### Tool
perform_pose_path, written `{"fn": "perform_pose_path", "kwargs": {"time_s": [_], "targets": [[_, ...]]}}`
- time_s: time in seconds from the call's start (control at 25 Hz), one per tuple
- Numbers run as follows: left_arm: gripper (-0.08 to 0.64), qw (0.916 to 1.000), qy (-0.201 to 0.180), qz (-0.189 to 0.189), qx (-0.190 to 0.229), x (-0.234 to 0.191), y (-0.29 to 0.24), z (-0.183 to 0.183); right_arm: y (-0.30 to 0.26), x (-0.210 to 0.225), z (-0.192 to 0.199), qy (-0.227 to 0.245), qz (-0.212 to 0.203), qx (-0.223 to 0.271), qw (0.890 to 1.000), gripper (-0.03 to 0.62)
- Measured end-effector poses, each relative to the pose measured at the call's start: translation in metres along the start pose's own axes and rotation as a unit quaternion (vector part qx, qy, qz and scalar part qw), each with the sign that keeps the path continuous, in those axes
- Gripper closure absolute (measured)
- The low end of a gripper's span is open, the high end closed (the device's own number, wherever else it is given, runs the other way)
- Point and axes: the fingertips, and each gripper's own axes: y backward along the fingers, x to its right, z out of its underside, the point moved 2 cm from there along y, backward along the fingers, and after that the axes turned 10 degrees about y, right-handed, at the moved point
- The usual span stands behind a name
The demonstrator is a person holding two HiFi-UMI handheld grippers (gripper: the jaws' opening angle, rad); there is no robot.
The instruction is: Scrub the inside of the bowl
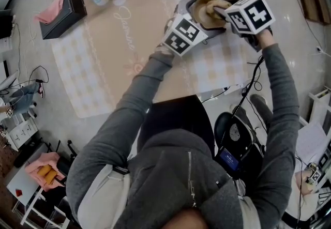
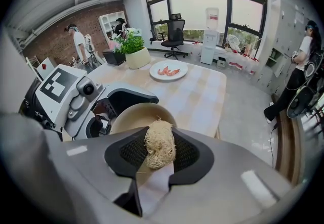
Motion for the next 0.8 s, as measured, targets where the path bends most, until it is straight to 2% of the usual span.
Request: {"fn": "perform_pose_path", "kwargs": {"time_s": [0.52,0.8], "targets": [[-0.015,1.0,-0.002,-0.003,-0.001,0.001,0.0,-0.001,0.003,-0.009,0.007,0.033,0.002,-0.029,0.999,0.477],[-0.015,1.0,-0.001,-0.004,-0.002,-0.001,0.0,0.0,0.003,-0.014,0.011,0.04,-0.013,-0.051,0.998,0.477]]}}
